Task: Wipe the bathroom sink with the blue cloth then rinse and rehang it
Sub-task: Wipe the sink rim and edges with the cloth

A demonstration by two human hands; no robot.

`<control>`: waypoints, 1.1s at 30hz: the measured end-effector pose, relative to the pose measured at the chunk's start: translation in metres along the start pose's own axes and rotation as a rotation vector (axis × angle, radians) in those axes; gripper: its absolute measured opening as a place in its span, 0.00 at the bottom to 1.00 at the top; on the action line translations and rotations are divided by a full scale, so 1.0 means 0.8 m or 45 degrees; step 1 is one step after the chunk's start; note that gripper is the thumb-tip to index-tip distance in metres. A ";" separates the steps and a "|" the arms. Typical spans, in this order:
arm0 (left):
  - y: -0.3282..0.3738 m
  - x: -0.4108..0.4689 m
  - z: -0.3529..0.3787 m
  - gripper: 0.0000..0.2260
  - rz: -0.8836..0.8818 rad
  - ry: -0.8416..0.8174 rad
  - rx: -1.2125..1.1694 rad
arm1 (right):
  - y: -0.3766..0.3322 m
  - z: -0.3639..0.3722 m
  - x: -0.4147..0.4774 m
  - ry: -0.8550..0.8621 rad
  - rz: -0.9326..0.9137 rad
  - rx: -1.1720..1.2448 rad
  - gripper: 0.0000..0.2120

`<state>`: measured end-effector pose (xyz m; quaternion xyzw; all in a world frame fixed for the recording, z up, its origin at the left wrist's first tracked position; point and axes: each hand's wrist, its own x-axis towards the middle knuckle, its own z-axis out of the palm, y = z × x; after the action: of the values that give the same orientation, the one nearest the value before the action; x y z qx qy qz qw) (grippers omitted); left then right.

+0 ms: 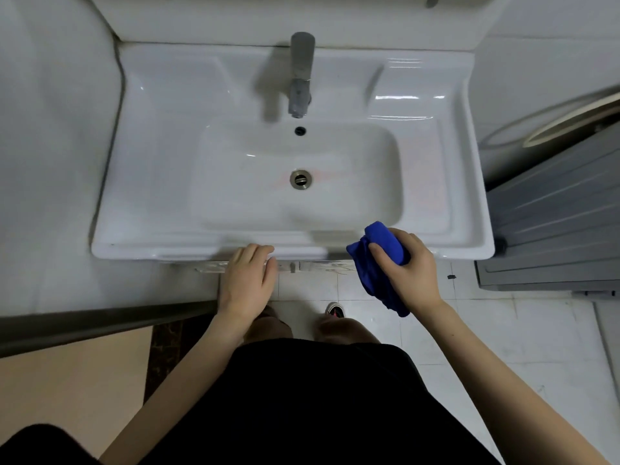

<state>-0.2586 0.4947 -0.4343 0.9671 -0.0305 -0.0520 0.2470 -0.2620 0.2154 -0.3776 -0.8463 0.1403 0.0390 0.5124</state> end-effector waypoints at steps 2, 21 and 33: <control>0.026 -0.003 0.014 0.19 -0.019 0.011 -0.014 | 0.012 -0.029 0.004 -0.004 -0.010 -0.001 0.06; 0.008 0.031 0.058 0.14 -0.162 0.104 0.115 | 0.091 -0.035 0.121 -0.370 -0.242 -1.066 0.20; -0.044 0.028 0.056 0.12 -0.009 0.183 0.155 | 0.004 0.173 0.125 -0.721 -0.547 -0.908 0.19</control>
<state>-0.2404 0.5023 -0.4925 0.9817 -0.0124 0.0185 0.1892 -0.1564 0.3156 -0.4666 -0.9347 -0.2037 0.2062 0.2059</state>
